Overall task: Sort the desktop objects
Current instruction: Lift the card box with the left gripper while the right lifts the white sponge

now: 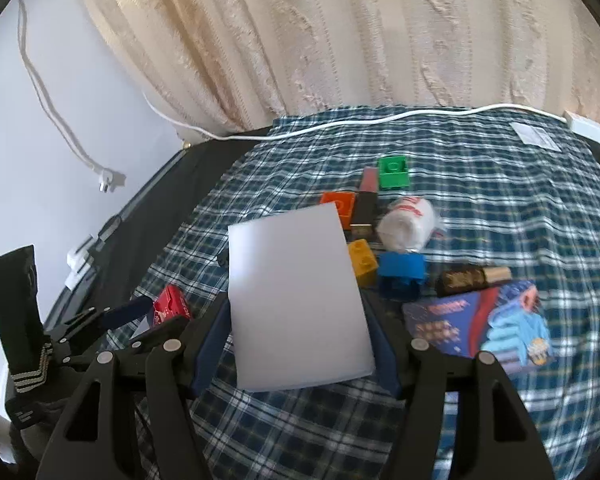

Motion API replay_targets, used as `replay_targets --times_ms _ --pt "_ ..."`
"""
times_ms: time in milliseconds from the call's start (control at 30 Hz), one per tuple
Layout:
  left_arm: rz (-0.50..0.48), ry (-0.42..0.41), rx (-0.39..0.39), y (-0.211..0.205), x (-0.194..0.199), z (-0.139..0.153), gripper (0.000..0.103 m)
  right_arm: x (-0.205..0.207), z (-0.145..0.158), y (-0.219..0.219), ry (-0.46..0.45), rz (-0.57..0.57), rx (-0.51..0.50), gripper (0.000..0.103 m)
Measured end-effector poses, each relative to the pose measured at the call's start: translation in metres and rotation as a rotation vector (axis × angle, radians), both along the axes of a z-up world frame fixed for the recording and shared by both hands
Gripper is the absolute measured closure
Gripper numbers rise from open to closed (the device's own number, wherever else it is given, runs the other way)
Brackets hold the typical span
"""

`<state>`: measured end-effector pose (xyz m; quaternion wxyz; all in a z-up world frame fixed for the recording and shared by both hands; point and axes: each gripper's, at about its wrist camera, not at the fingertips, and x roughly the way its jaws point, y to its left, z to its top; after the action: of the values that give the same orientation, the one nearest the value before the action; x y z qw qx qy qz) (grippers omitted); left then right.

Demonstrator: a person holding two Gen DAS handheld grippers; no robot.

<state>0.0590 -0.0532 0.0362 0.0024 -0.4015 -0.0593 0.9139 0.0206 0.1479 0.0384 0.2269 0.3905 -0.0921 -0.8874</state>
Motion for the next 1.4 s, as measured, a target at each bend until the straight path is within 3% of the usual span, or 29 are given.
replay_targets --times_ms 367,633,1000,1400 --pt "-0.036 -0.003 -0.005 0.018 -0.001 0.002 0.030 0.007 -0.006 0.030 -0.061 -0.014 -0.102 0.035" --pt "-0.058 -0.003 -0.011 0.031 0.000 0.005 0.030 0.025 -0.010 0.044 -0.073 -0.009 -0.066 0.035" --pt "-0.100 0.001 -0.024 0.054 0.000 0.010 0.030 0.055 0.009 0.085 -0.010 -0.087 -0.107 0.035" --pt "-0.142 0.021 -0.042 0.080 0.008 0.022 0.030 0.063 0.005 0.127 -0.017 -0.164 -0.149 0.035"
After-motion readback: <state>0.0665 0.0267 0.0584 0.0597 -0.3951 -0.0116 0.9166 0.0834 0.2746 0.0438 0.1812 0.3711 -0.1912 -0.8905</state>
